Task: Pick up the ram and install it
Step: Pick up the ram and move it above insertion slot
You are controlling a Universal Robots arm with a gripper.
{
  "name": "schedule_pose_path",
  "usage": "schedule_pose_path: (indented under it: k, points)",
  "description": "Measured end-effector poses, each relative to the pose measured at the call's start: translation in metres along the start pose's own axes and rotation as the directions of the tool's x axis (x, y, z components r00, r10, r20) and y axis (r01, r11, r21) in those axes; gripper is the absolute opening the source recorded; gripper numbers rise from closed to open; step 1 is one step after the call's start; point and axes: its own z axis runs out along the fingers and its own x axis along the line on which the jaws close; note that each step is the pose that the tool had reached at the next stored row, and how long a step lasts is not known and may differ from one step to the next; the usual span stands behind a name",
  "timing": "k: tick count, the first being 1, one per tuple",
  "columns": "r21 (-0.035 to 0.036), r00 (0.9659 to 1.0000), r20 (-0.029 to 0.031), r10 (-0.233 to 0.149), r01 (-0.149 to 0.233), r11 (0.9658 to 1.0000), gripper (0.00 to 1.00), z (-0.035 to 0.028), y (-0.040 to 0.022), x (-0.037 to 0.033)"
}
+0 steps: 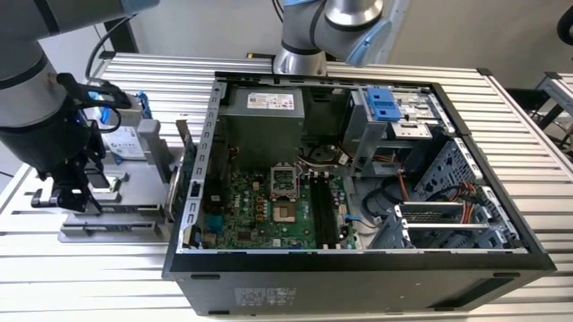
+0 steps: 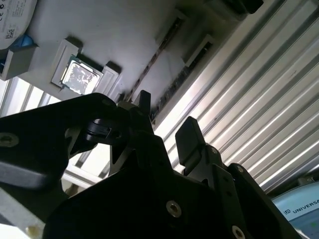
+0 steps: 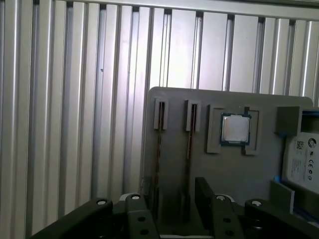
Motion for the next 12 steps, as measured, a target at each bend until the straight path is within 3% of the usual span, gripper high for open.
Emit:
schedule_pose_path:
  k: [12]
  points:
    - [-0.0044,1.0000,-0.0050,0.003,-0.003,1.0000,1.00,0.0148,-0.0002,0.0004]
